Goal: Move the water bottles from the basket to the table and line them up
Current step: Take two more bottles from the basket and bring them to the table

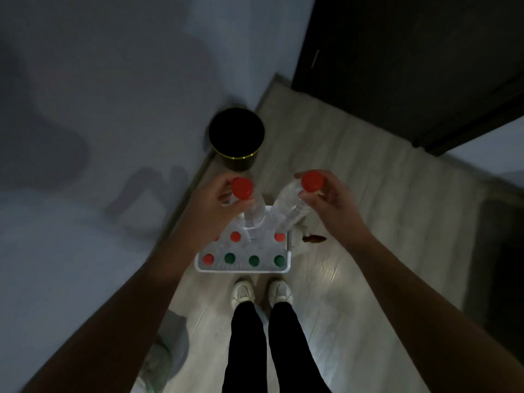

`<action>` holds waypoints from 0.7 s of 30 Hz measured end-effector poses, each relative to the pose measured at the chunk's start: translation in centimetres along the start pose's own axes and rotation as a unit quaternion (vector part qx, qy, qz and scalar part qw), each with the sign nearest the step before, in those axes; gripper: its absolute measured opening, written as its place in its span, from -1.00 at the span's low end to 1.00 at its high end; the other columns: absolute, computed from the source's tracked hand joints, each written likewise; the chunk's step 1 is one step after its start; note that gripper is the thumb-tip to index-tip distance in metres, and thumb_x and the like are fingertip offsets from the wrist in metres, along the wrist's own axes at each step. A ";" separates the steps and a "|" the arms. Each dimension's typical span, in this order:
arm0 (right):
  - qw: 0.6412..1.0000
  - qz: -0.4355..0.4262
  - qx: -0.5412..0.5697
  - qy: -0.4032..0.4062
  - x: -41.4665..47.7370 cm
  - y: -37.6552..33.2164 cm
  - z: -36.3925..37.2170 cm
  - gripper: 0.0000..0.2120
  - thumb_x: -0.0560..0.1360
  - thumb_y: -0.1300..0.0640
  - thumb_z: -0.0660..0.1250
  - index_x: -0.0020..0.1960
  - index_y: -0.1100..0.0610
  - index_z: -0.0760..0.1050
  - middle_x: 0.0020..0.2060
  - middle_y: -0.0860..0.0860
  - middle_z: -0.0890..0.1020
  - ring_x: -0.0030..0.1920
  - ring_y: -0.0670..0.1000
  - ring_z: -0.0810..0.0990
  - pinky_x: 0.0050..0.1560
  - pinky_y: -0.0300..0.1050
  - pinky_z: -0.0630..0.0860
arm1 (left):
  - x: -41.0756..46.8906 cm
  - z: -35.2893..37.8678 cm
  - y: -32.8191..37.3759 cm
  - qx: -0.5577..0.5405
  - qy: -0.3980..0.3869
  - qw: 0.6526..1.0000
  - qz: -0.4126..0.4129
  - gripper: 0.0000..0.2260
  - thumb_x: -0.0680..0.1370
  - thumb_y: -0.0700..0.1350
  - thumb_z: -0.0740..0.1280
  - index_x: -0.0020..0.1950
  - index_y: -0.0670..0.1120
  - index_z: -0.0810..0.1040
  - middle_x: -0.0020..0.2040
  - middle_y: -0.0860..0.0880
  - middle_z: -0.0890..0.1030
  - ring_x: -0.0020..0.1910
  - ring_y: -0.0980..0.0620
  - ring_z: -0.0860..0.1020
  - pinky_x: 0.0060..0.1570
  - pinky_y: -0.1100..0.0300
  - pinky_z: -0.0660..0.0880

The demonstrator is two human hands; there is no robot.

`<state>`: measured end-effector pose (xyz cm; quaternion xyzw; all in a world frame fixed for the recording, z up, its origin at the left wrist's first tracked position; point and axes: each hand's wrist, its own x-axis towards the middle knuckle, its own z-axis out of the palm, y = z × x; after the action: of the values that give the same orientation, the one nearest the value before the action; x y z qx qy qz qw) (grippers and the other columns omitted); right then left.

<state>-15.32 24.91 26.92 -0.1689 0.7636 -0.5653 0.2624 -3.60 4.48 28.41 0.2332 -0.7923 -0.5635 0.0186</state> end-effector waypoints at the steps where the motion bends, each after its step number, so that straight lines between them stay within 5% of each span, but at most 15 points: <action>1: 1.000 0.000 0.028 0.001 -0.7 -2.6 -0.7 -0.77 0.55 0.19 0.32 0.20 0.17 0.51 0.09 -0.03 0.64 0.11 -0.06 0.61 0.09 -0.16 0.55 | -1.0 -1.2 2.3 -0.031 0.029 0.999 -0.014 -0.79 0.45 -0.16 0.48 -0.02 0.08 0.54 -0.11 0.17 0.63 -0.12 0.36 0.57 -0.07 0.45 0.44; 3: 0.997 0.013 0.082 0.005 -2.0 -6.6 -1.8 -0.75 0.57 0.05 0.26 0.15 0.16 0.52 0.04 0.04 0.65 0.08 0.07 0.62 0.13 0.00 0.56 | -3.0 -3.1 5.7 -0.127 0.086 0.988 -0.034 -0.91 0.50 -0.13 0.43 -0.02 -0.01 0.60 -0.12 0.04 0.68 -0.11 0.18 0.63 -0.01 0.23 0.52; 6: 0.971 0.067 0.225 -0.050 -3.9 -10.6 -2.1 -0.68 0.60 -0.04 0.17 0.08 0.21 0.50 -0.10 0.09 0.64 -0.12 0.08 0.64 -0.01 0.02 0.61 | -6.2 -4.4 9.5 -0.289 0.109 0.948 -0.071 -0.77 0.60 -0.06 0.28 0.01 -0.20 0.60 -0.13 -0.11 0.69 -0.12 -0.08 0.65 -0.01 0.00 0.57; 10: 0.938 0.128 0.302 -0.110 -6.3 -12.8 -1.3 -0.61 0.61 -0.08 0.10 -0.06 0.21 0.51 -0.24 0.07 0.66 -0.24 0.02 0.64 -0.18 -0.11 0.59 | -10.0 -4.4 12.3 -0.430 0.089 0.887 -0.145 -0.73 0.63 0.00 0.20 -0.04 -0.17 0.57 -0.25 -0.09 0.67 -0.31 0.02 0.63 -0.22 0.16 0.56; 15: 0.899 0.218 0.326 -0.193 -7.5 -12.4 -0.7 -0.58 0.49 -0.20 0.24 -0.05 0.17 0.54 -0.20 0.10 0.66 -0.18 0.09 0.65 -0.17 -0.05 0.60 | -14.0 -2.5 11.7 -0.506 0.105 0.837 -0.182 -0.69 0.59 0.06 0.23 0.04 -0.18 0.55 -0.20 -0.11 0.65 -0.29 -0.02 0.62 -0.25 0.15 0.58; 18: 0.848 0.292 0.351 -0.270 -8.0 -12.1 -0.6 -0.56 0.49 -0.21 0.22 -0.13 0.18 0.56 -0.24 0.10 0.61 -0.25 0.06 0.61 -0.23 -0.08 0.59 | -15.7 -0.7 11.3 -0.526 0.129 0.814 -0.208 -0.67 0.58 0.08 0.26 0.13 -0.17 0.51 -0.20 -0.13 0.65 -0.28 -0.06 0.62 -0.29 0.11 0.57; 21: 0.833 0.309 0.332 -0.317 -8.1 -11.8 -0.9 -0.51 0.55 -0.23 0.15 -0.09 0.20 0.54 -0.25 0.09 0.61 -0.26 0.05 0.61 -0.23 -0.10 0.57 | -17.6 1.2 10.5 -0.530 0.153 0.801 -0.232 -0.63 0.55 0.11 0.30 0.08 -0.20 0.53 -0.15 -0.16 0.64 -0.24 -0.09 0.63 -0.29 0.10 0.55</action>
<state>-9.84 26.53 40.05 0.0026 0.4174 -0.5898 0.6914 8.06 15.08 41.55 0.4469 -0.2787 -0.8402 0.1290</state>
